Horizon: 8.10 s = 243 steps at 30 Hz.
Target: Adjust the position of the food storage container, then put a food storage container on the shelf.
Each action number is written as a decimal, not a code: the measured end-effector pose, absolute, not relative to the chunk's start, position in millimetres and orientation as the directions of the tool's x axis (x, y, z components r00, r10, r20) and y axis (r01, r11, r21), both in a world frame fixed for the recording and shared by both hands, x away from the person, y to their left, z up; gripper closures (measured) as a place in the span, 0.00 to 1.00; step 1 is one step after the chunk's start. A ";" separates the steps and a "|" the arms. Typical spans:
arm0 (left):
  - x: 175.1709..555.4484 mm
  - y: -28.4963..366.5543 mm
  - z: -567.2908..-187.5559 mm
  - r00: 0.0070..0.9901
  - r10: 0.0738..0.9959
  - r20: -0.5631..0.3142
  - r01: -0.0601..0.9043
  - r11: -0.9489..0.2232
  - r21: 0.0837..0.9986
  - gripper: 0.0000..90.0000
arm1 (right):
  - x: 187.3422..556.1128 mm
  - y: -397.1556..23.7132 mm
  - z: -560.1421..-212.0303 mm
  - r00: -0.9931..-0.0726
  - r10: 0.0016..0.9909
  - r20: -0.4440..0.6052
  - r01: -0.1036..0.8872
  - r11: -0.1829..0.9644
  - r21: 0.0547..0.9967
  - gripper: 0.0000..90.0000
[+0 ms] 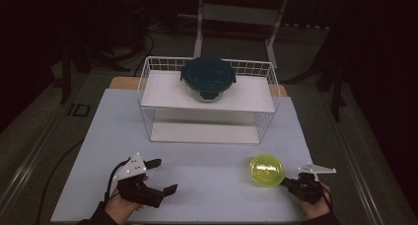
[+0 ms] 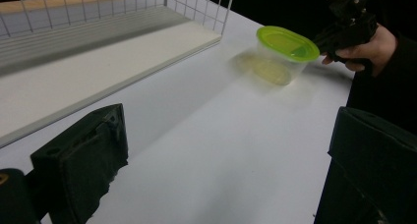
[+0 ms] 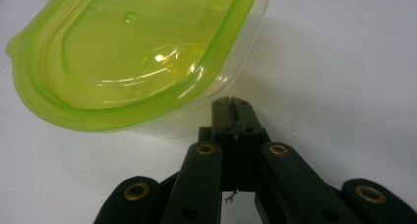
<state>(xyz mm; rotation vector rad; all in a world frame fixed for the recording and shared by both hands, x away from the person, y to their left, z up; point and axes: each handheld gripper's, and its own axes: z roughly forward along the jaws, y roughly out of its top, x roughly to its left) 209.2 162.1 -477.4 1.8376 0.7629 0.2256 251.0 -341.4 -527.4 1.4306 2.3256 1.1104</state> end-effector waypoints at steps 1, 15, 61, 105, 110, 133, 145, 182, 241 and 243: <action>209.2 162.0 -477.6 0.776 0.599 -0.199 0.393 -0.213 0.894 0.01 | 251.5 -339.9 -527.2 -0.516 0.830 0.212 0.686 0.253 0.683 1.00; 209.2 161.8 -478.0 0.777 0.598 -0.198 0.392 -0.213 0.895 0.01 | 260.0 -314.4 -525.4 -0.572 0.793 0.208 0.674 0.310 0.671 1.00; 208.7 163.4 -477.6 0.780 0.594 -0.197 0.387 -0.209 0.898 0.01 | 301.6 -224.5 -526.0 -0.691 0.695 0.198 0.622 0.432 0.653 1.00; 207.8 164.1 -478.1 0.783 0.590 -0.197 0.384 -0.210 0.899 0.01 | 319.0 -156.5 -526.9 -0.761 0.613 0.211 0.574 0.485 0.660 1.00; 208.2 164.4 -477.4 0.782 0.591 -0.197 0.383 -0.207 0.900 0.01 | 317.5 -160.9 -523.5 -0.758 0.622 0.197 0.570 0.484 0.664 1.00; 235.2 166.3 -467.3 0.760 0.575 -0.304 0.458 -0.142 0.877 0.01 | 303.2 -205.3 -475.3 -0.667 0.661 0.344 0.652 0.294 0.699 0.48; 272.4 143.9 -479.5 0.659 0.615 -0.433 0.653 -0.184 0.734 0.03 | 312.5 -189.6 -478.0 -0.605 0.637 0.477 0.735 0.216 0.643 0.43; 289.6 137.9 -506.9 0.397 0.558 -0.729 0.885 -0.021 0.466 0.89 | 299.7 -168.6 -489.1 -0.527 0.632 0.569 0.810 0.171 0.561 0.90; 310.4 151.1 -281.7 0.635 0.537 -0.555 0.645 0.027 0.764 0.90 | 311.0 -161.6 -275.9 -0.689 0.617 0.380 0.535 0.079 0.841 0.90; 319.0 151.6 -272.9 0.632 0.542 -0.555 0.645 0.030 0.764 0.90 | 319.0 -159.8 -263.7 -0.690 0.622 0.370 0.526 0.080 0.847 0.90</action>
